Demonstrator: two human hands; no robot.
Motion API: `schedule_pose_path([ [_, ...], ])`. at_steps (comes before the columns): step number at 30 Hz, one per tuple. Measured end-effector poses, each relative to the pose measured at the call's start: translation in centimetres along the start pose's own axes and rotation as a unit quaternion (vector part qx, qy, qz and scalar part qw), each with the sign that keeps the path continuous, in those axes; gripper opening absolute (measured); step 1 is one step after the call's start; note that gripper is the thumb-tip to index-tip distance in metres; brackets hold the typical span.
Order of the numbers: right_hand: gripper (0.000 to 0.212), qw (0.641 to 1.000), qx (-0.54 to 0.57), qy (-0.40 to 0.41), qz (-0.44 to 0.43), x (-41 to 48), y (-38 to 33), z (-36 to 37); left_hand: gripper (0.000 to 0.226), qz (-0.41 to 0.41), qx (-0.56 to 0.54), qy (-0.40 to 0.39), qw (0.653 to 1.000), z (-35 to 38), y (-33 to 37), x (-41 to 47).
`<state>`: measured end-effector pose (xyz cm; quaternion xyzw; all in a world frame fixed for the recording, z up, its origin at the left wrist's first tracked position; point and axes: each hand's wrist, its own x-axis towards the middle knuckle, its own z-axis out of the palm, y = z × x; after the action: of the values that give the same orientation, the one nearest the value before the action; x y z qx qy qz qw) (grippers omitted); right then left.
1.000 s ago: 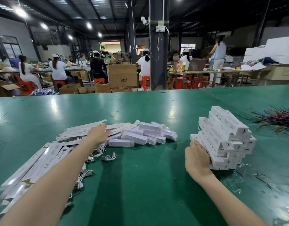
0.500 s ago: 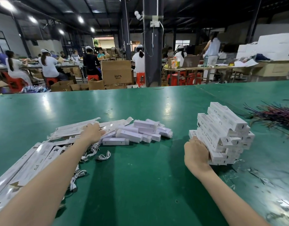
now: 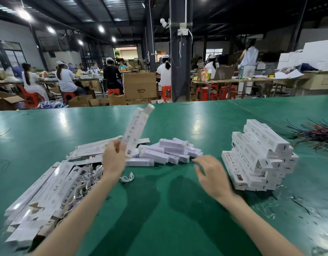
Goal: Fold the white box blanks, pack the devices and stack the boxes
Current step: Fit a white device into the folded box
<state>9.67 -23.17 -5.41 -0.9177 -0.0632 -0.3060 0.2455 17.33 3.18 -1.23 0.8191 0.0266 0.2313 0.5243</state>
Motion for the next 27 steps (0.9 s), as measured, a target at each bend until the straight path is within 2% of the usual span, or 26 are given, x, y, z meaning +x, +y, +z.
schedule_pose_path([
  [1,0.03,0.982,0.166,-0.063,0.057,-0.2,-1.3,0.1,0.009,-0.004,-0.054,-0.034,0.998,0.4,0.5,-2.0],
  [3,0.039,0.867,0.434,-0.182,0.163,-0.8,-3.5,0.8,0.007,-0.015,-0.144,-0.115,0.983,1.0,1.0,-6.0],
  [5,0.04,0.782,0.55,-0.218,0.196,-1.2,-4.8,1.3,0.016,-0.019,-0.188,-0.179,0.966,1.4,0.8,-8.8],
  [7,0.045,0.717,0.631,-0.22,0.198,-1.6,-5.3,1.5,0.019,-0.007,-0.192,-0.209,0.959,1.6,0.5,-10.2],
  [9,0.044,0.693,0.661,-0.212,0.194,-1.5,-5.5,1.2,0.02,0.011,-0.196,-0.216,0.956,1.5,0.4,-10.5],
  [12,0.045,0.685,0.672,-0.211,0.187,-1.4,-5.4,0.6,0.013,0.038,-0.193,-0.225,0.954,1.0,0.5,-10.8],
  [15,0.047,0.692,0.667,-0.215,0.172,-1.3,-5.5,0.2,0.031,0.087,-0.145,-0.248,0.954,0.7,0.2,-11.2],
  [17,0.046,0.73,0.632,-0.201,0.165,-1.4,-5.9,0.2,0.033,0.136,-0.094,-0.253,0.953,0.7,0.0,-11.5],
  [20,0.031,0.798,0.565,-0.13,0.163,-1.6,-6.3,0.5,0.035,0.18,-0.072,-0.238,0.952,0.9,-0.2,-11.8],
  [23,0.032,0.829,0.535,-0.073,0.142,-1.6,-6.8,0.6,0.042,0.205,-0.065,-0.221,0.951,1.2,-0.5,-11.8],
  [27,0.035,0.873,0.479,-0.054,0.077,-1.9,-7.3,0.2,0.033,0.235,-0.095,-0.212,0.944,1.2,-1.0,-11.3],
])
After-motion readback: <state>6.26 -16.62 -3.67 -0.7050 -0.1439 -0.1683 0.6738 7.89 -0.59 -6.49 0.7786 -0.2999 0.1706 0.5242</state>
